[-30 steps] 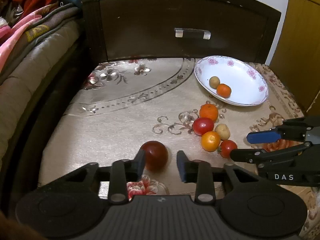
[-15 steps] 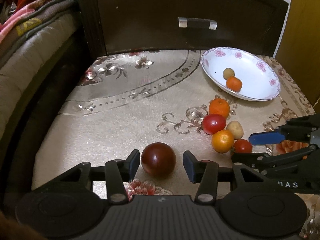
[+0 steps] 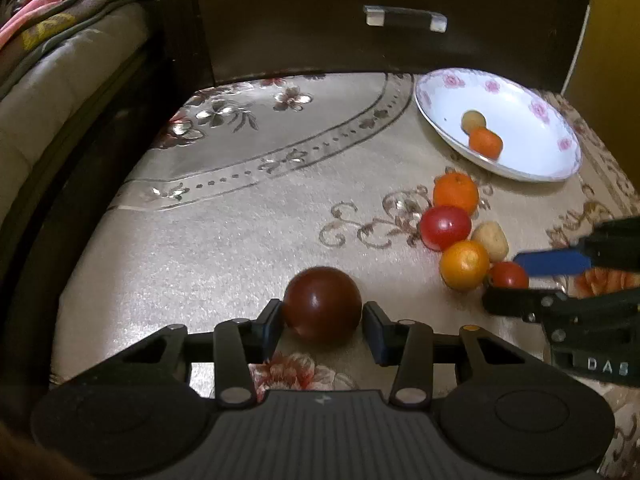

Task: Organize fruits
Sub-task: 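Grasp the large dark red fruit with the left tool while the right tool grasps a red tomato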

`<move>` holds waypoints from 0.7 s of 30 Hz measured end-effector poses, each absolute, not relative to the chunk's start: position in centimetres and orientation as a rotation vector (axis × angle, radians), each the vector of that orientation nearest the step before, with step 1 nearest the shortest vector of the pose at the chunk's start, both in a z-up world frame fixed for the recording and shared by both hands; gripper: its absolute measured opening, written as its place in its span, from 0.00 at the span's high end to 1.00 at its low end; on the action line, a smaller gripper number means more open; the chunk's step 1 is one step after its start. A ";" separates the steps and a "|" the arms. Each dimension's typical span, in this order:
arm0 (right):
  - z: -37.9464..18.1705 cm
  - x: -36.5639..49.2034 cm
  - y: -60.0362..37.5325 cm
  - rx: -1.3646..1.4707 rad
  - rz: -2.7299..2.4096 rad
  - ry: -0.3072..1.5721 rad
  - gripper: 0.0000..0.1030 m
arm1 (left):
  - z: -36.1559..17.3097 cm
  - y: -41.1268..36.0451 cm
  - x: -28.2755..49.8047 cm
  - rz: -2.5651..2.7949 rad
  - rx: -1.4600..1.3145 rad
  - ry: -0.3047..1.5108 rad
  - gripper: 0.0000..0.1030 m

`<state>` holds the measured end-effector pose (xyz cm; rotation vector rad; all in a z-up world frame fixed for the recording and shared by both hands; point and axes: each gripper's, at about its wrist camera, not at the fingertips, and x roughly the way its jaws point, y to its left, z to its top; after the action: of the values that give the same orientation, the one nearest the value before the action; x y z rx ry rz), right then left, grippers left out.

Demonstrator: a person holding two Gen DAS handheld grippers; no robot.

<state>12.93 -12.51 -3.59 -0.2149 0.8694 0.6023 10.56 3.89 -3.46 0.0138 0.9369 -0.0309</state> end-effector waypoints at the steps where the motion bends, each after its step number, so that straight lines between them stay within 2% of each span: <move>1: -3.6 12.9 -12.5 -0.212 0.605 0.871 0.71 | -3.4 4.0 10.6 -0.030 0.009 0.932 0.50; 11: -3.6 13.1 -12.6 -0.192 0.625 0.878 0.79 | -3.4 3.8 10.9 -0.042 0.011 0.932 0.54; 21: -3.3 13.0 -13.7 -0.186 0.606 0.892 0.79 | -2.5 2.4 9.9 -0.132 0.027 0.933 0.55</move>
<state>13.04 -13.70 -3.25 -0.1862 0.8917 0.6064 9.90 2.36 -2.55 0.0270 0.9334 -0.1323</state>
